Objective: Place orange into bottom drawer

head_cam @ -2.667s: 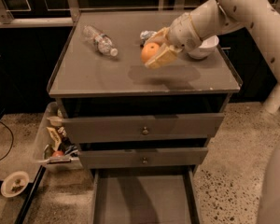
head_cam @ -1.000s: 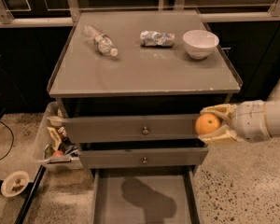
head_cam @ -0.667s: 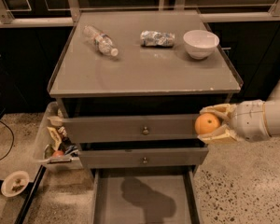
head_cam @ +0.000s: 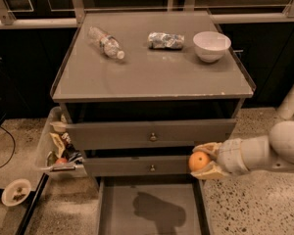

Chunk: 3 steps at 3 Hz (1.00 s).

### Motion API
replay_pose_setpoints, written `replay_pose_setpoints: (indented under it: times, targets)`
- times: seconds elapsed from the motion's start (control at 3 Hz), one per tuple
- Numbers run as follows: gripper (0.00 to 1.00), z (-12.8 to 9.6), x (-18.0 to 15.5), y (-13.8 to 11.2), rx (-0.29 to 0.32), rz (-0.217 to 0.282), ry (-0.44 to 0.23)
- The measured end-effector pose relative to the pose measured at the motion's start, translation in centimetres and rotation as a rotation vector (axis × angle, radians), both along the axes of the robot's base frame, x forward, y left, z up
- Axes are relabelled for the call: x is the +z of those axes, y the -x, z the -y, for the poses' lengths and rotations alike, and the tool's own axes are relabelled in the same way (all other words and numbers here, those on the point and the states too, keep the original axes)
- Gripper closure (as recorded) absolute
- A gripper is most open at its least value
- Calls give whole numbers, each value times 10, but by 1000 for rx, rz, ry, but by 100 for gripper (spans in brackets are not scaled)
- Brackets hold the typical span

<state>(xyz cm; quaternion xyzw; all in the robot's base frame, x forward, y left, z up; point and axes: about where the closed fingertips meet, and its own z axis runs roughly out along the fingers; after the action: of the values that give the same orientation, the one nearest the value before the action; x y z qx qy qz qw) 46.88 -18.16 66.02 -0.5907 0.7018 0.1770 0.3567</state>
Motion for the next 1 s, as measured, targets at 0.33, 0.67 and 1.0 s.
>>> replay_pose_setpoints:
  times: [0.33,0.67,1.0]
  targets:
    - [100,-7,-78,0,25,-55,-6]
    - [100,-8,-146,-2,39,-118,-32]
    - [100,-12,-207,0,33,-183,-82]
